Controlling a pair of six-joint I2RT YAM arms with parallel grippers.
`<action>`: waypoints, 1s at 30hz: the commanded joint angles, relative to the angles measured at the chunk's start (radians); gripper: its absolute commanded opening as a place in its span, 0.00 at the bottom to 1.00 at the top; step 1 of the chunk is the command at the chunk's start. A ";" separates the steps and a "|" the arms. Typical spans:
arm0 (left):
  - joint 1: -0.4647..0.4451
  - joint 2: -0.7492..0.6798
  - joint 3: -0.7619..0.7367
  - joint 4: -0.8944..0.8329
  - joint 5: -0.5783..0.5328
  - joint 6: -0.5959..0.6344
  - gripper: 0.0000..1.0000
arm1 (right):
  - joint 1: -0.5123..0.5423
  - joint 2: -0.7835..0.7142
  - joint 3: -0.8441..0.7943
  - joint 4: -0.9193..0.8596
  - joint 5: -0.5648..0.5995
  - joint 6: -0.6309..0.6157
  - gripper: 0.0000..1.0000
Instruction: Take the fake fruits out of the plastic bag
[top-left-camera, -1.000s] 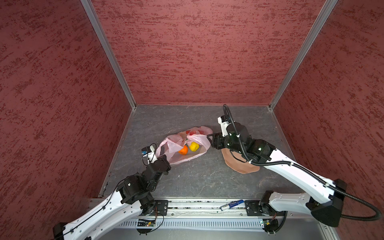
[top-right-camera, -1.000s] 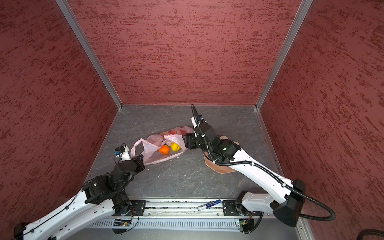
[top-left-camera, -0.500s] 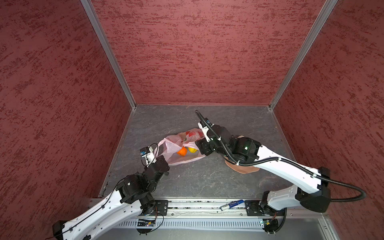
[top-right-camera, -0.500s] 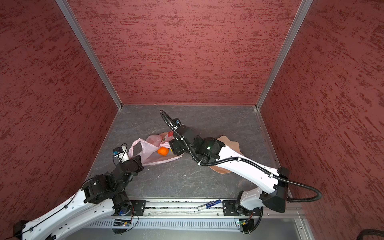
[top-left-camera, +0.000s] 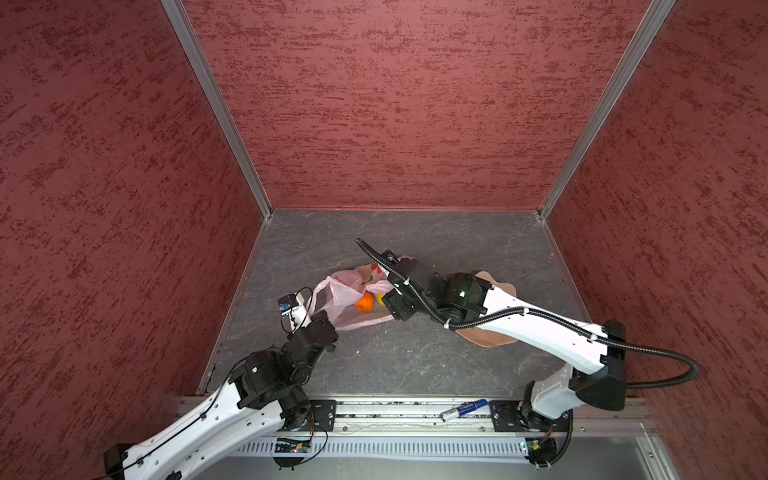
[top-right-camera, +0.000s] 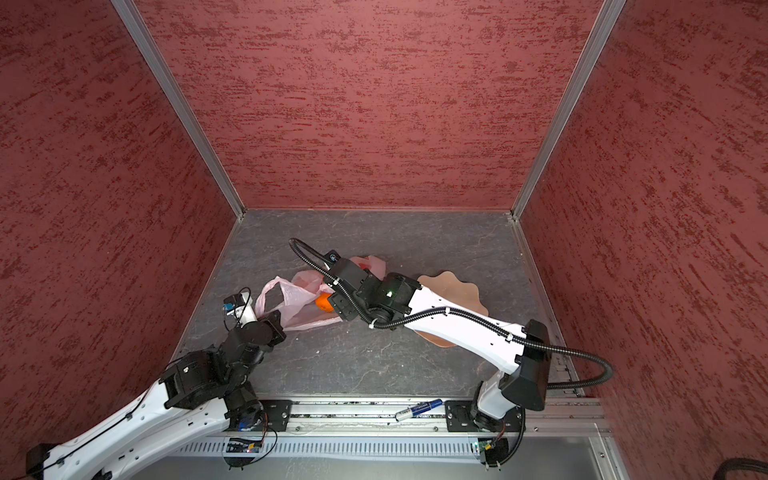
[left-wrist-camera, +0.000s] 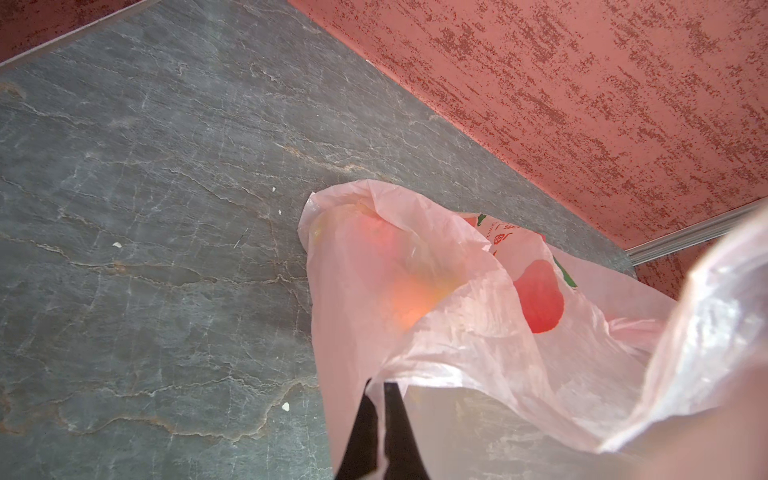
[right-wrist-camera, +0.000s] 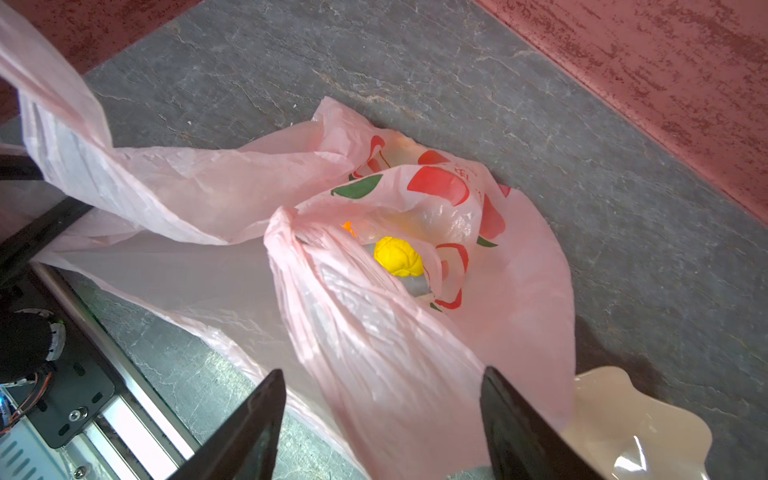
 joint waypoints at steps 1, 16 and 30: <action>-0.006 -0.015 -0.018 -0.002 0.006 0.009 0.03 | 0.007 0.019 0.046 -0.021 0.080 -0.029 0.75; -0.014 -0.041 -0.031 0.017 0.006 0.010 0.04 | 0.007 0.057 0.006 0.227 0.273 -0.086 0.66; -0.016 -0.027 0.060 0.018 0.007 0.116 0.27 | 0.007 -0.072 -0.136 0.348 0.235 -0.026 0.15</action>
